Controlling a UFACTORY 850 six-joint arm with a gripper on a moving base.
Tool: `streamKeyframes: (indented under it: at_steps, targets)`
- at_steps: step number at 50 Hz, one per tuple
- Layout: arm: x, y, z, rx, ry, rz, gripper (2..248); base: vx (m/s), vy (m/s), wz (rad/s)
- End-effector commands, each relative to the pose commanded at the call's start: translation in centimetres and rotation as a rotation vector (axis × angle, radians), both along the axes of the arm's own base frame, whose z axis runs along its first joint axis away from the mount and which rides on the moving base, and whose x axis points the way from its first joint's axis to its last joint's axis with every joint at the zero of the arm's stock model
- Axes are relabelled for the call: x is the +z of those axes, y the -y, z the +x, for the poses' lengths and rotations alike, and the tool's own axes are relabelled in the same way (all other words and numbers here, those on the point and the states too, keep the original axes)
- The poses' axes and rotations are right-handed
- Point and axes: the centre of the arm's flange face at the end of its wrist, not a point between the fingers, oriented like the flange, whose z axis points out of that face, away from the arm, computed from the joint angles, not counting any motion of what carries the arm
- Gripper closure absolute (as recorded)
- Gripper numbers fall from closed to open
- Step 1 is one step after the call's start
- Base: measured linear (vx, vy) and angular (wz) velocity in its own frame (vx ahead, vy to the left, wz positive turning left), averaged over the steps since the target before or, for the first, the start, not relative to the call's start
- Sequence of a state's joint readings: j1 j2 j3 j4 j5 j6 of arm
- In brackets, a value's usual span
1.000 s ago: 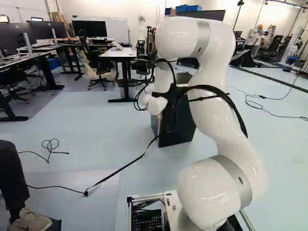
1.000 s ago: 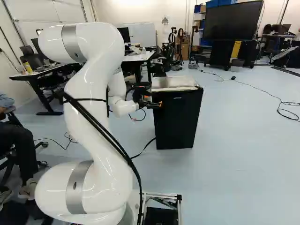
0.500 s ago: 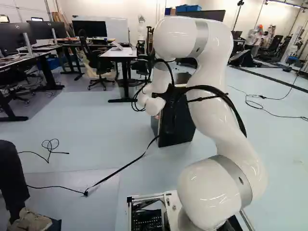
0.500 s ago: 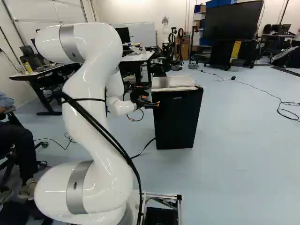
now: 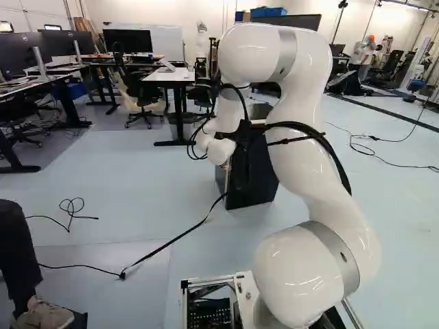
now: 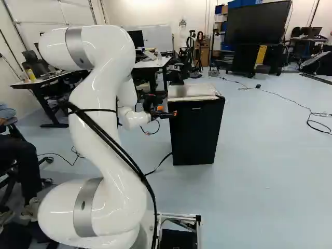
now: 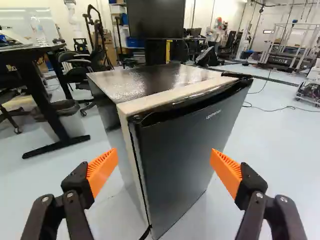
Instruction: Open the fridge door
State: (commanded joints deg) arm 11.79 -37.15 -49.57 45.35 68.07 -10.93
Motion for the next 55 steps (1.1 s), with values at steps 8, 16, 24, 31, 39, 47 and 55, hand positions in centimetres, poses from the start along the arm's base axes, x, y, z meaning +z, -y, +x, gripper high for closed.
streamKeyframes:
  at_steps: [8,16,24,31,39,47,55]
  targets:
    - [0.00,0.00,0.00,0.002,-0.004,-0.006,3,0.000,0.000,0.000]
    - [0.00,0.00,0.03,0.002,-0.004,-0.007,3,0.000,0.000,0.000]
    - [-0.03,0.00,0.18,0.000,-0.002,-0.006,3,0.000,0.000,0.000]
    - [-0.06,0.02,0.35,-0.005,-0.001,-0.005,3,0.000,0.000,0.000]
    - [-0.10,0.04,0.54,-0.010,0.001,-0.003,3,0.000,0.000,0.000]
    - [-0.14,0.07,0.73,-0.016,0.003,-0.002,3,0.000,0.000,0.000]
    - [-0.18,0.09,0.92,-0.021,0.005,0.000,3,0.000,0.000,0.000]
